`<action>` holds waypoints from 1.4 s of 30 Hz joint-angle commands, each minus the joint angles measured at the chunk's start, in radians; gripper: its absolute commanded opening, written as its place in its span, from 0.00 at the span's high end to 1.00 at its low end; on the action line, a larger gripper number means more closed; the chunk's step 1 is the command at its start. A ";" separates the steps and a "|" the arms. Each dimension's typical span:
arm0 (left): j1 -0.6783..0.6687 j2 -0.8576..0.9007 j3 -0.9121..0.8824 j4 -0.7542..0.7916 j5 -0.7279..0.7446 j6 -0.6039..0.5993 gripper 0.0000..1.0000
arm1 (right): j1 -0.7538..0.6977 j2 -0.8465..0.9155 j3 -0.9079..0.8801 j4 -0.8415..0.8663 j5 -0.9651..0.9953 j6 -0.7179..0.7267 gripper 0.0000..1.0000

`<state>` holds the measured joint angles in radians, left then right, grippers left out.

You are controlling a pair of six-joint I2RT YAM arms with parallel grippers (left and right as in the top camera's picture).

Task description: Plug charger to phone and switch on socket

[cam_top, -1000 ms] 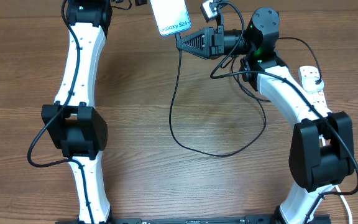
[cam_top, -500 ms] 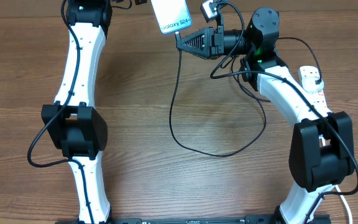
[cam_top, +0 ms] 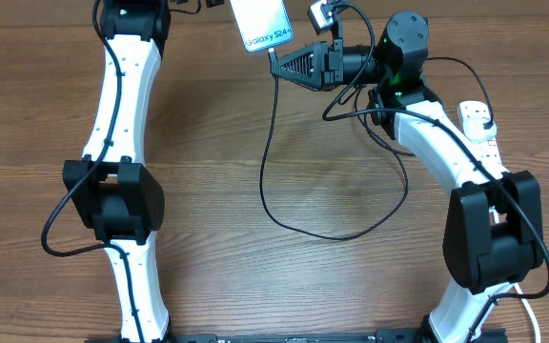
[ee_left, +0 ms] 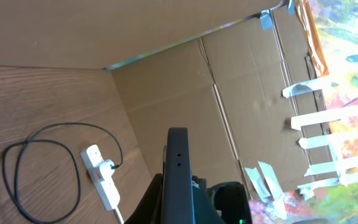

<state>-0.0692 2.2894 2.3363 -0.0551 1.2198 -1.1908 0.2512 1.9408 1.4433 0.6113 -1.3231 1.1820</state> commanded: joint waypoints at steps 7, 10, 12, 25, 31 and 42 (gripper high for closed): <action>0.023 -0.027 0.023 0.008 0.035 0.021 0.96 | 0.002 -0.003 0.018 0.009 -0.002 0.000 0.96; 0.017 -0.027 0.023 0.007 0.035 0.008 0.96 | 0.002 -0.003 0.018 0.009 -0.002 0.000 0.96; 0.014 -0.027 0.023 0.007 0.035 0.009 0.96 | 0.002 -0.003 0.018 0.009 -0.002 0.000 0.96; -0.010 -0.027 0.023 0.007 0.057 -0.011 0.96 | 0.002 -0.003 0.018 0.009 -0.001 0.000 0.96; -0.021 -0.027 0.023 0.007 0.061 -0.010 0.96 | 0.002 -0.003 0.018 0.009 0.006 0.000 0.96; -0.038 -0.027 0.023 0.008 0.064 -0.011 0.96 | 0.002 -0.003 0.018 0.009 0.007 0.000 0.96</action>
<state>-0.0917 2.2894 2.3363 -0.0551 1.2488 -1.1805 0.2508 1.9408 1.4433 0.6125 -1.3468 1.1824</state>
